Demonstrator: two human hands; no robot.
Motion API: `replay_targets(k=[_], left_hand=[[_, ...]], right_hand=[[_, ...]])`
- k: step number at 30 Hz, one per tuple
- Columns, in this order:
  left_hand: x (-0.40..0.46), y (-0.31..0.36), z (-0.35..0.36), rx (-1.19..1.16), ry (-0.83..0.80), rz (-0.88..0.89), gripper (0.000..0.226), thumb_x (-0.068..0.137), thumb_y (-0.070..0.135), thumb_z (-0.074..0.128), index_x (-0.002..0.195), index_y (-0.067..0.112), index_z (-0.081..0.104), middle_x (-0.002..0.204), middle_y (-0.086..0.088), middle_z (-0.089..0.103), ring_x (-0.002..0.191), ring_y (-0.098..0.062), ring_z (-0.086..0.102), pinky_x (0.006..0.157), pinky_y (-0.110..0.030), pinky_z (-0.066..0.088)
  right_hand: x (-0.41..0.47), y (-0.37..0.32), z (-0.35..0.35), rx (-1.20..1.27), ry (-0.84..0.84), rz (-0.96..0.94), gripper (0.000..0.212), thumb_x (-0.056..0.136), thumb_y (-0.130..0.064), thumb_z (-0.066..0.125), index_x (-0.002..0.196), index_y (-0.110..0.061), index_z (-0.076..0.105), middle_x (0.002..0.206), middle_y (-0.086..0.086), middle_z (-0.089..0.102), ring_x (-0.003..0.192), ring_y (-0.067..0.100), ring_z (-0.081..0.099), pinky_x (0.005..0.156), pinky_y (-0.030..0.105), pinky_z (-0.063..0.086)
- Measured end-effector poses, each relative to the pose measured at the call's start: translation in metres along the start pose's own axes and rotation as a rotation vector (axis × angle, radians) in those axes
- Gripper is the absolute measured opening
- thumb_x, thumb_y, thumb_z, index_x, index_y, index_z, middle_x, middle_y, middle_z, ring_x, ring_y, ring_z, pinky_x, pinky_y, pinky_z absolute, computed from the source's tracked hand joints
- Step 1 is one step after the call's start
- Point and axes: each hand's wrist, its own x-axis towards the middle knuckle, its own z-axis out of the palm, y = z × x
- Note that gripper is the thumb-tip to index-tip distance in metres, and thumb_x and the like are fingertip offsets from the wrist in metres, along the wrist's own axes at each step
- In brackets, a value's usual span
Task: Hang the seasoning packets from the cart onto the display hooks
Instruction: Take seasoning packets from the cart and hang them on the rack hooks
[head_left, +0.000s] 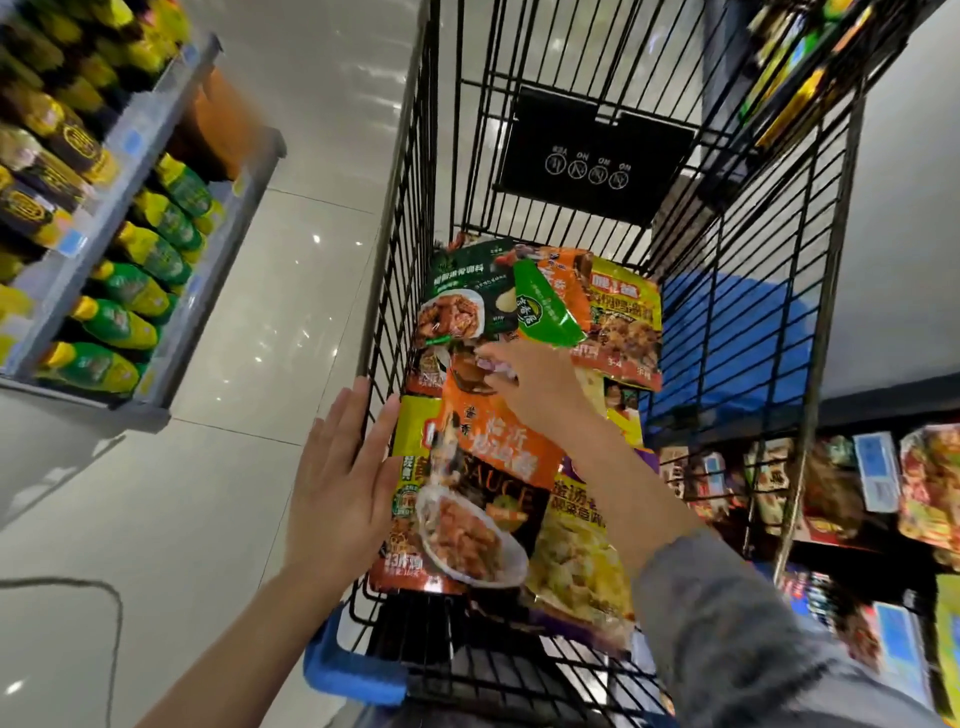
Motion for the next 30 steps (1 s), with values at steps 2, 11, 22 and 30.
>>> replay_targets(k=[2,11,22,30], left_hand=[[0.0,0.0,0.001,0.009,0.014,0.016,0.049,0.103,0.038,0.021,0.149,0.024,0.024,0.158,-0.006,0.019,0.146,-0.024,0.017,0.118,-0.041,0.014],[0.0,-0.001,0.004,0.047,0.026,0.054,0.049,0.102,0.04,0.026,0.147,0.022,0.029,0.157,-0.011,0.021,0.146,-0.026,0.017,0.114,-0.049,0.023],[-0.004,-0.002,0.007,0.18,0.007,0.106,0.053,0.096,0.038,0.036,0.147,0.024,0.03,0.158,-0.017,0.013,0.147,-0.032,0.011,0.112,-0.051,0.026],[-0.009,0.001,0.007,0.199,0.011,0.129,0.052,0.097,0.039,0.038,0.145,0.02,0.039,0.157,-0.019,0.014,0.146,-0.035,0.014,0.112,-0.051,0.028]], right_hand=[[0.015,0.023,0.025,-0.03,-0.126,0.087,0.047,0.093,-0.031,0.054,0.139,-0.029,0.042,0.146,0.002,0.04,0.132,0.023,0.039,0.107,0.045,0.033],[-0.088,0.117,0.084,0.158,-0.328,0.68,0.11,0.067,-0.077,0.059,0.15,-0.026,0.008,0.157,0.015,0.007,0.142,0.037,0.014,0.11,0.052,0.028],[-0.133,0.071,0.13,0.193,-0.348,0.766,0.137,0.056,-0.062,0.08,0.144,-0.038,-0.022,0.152,0.01,-0.031,0.141,0.041,-0.015,0.101,0.075,0.018],[-0.137,0.084,0.113,0.078,-0.34,0.644,0.112,0.065,-0.068,0.069,0.148,-0.035,0.001,0.158,0.009,-0.008,0.144,0.036,0.002,0.11,0.061,0.02]])
